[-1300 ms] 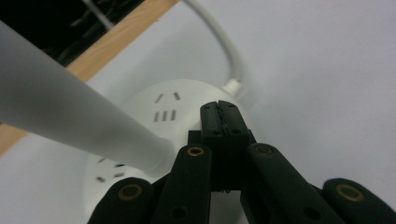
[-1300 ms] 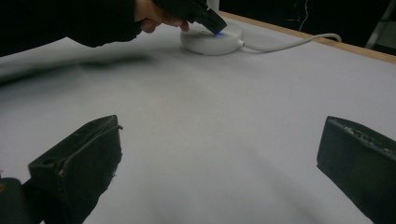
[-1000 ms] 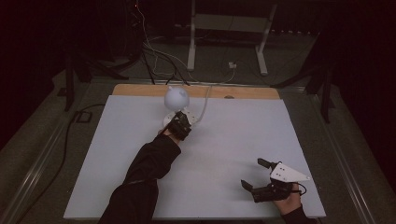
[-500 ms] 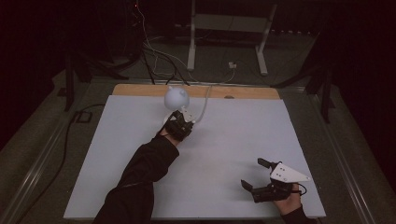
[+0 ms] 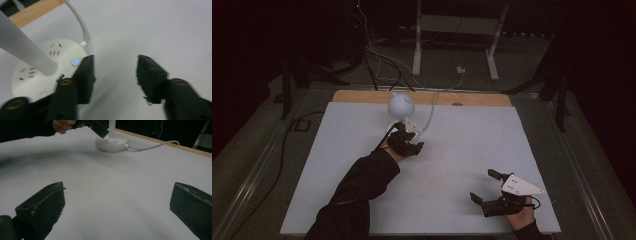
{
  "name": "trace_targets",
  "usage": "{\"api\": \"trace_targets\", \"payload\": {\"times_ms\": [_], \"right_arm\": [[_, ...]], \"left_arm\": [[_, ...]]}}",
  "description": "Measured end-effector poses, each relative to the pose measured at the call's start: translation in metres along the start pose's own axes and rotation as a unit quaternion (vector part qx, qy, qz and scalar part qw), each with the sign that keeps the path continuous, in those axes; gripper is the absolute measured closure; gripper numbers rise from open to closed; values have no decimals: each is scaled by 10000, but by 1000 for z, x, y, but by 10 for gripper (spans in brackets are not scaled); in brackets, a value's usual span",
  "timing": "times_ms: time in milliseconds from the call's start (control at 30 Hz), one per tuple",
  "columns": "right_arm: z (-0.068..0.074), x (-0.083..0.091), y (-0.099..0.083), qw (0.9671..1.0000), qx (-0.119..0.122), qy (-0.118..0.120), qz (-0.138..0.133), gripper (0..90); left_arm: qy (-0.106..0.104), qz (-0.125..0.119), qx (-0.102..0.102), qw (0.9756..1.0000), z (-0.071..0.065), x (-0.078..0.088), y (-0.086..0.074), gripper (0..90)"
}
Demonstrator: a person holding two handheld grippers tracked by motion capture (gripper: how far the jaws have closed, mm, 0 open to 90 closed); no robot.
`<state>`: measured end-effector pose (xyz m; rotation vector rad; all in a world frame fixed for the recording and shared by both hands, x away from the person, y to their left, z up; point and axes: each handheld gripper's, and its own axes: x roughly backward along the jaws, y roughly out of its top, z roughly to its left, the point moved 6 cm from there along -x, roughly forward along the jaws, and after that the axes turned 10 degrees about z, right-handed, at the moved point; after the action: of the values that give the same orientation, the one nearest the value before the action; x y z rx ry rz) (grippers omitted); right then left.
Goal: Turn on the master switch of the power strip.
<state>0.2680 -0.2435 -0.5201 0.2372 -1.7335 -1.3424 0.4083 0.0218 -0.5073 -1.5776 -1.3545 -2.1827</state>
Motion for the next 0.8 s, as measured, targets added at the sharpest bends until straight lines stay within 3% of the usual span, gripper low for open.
{"api": "trace_targets", "payload": {"times_ms": [133,167,300,433,800], "right_arm": [[1,0,0,10000,9,-11,-5,0],[1,0,0,10000,7,-6,1,0],[1,0,0,10000,9,-7,6,0],[1,0,0,10000,8,-10,7,0],[1,0,0,10000,11,-8,18,0]], "left_arm": [[-170,52,56,9998,0,5,-6,335],[-248,83,15,9997,0,7,-8,230],[-505,125,-6,9986,0,11,-15,140],[-628,123,-35,9979,1,17,-20,17],[-885,134,-211,9958,4,30,-41,3]]}}
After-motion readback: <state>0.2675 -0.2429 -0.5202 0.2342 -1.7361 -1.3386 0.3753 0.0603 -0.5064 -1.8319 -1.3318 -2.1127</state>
